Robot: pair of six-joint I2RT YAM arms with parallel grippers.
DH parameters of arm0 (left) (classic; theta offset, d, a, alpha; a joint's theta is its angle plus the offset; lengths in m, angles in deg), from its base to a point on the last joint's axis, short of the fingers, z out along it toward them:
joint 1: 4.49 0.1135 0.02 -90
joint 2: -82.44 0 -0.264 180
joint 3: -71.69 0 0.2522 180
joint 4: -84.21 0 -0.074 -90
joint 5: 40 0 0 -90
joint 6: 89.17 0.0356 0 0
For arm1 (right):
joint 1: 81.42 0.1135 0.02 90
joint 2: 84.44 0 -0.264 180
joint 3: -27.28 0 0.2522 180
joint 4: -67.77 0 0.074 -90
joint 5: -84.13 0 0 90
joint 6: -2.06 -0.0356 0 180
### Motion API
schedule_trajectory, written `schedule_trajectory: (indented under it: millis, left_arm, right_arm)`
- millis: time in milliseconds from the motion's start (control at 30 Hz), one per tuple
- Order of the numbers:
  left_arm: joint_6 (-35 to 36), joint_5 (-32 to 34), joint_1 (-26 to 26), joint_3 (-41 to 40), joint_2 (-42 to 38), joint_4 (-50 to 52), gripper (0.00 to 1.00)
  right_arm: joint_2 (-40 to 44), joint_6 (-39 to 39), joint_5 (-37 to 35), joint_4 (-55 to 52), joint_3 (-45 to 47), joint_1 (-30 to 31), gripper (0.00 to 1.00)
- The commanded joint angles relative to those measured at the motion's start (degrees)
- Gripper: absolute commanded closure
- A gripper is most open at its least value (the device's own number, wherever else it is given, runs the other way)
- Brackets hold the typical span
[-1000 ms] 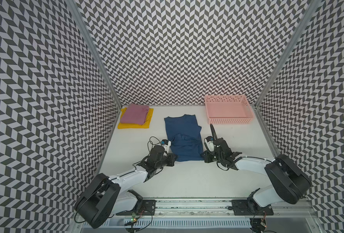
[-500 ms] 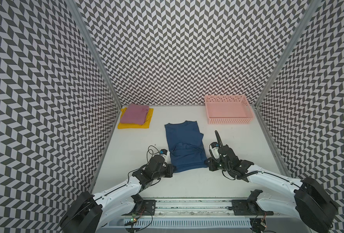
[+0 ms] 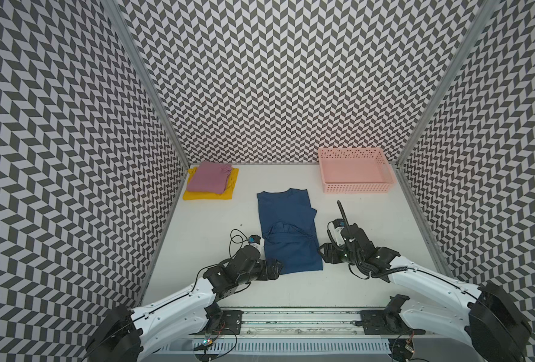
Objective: Fold and stack t-shirts
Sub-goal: Move the T-shirt to the center of the board, then smooth out the T-shirt at the center of the board.
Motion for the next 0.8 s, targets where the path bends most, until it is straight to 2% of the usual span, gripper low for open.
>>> schedule_trajectory:
  millis: [0,67,167,333,467,633,767]
  left_arm:
    - [1.74,9.41,-0.13,4.36,-3.02,1.47,0.01]
    - [2.67,13.77,-0.13,6.06,-3.87,1.59,0.01]
    - [3.33,16.84,-0.09,5.96,-4.87,-1.86,0.01]
    - [2.08,17.30,-0.23,3.28,-4.53,-7.88,0.01]
    - [2.66,17.93,-0.46,1.37,-6.38,-8.79,0.01]
    - [5.26,19.81,-0.41,-0.21,-9.31,-10.57,0.01]
    - [9.32,22.56,-0.39,0.61,-8.06,-11.95,0.01]
  right_arm:
    - [-2.02,1.39,-0.43,2.96,-4.07,0.27,0.34]
    - [-2.83,1.33,1.29,3.51,-5.38,0.78,0.35]
    - [-3.33,2.06,1.95,4.12,-6.11,2.46,0.37]
    - [-7.68,3.02,2.74,3.51,-7.98,5.36,0.39]
    - [-11.22,1.96,3.06,4.03,-10.16,7.47,0.39]
    - [-15.23,1.03,1.38,3.00,-14.26,9.32,0.40]
    - [-18.87,0.69,1.04,2.25,-18.57,9.40,0.40]
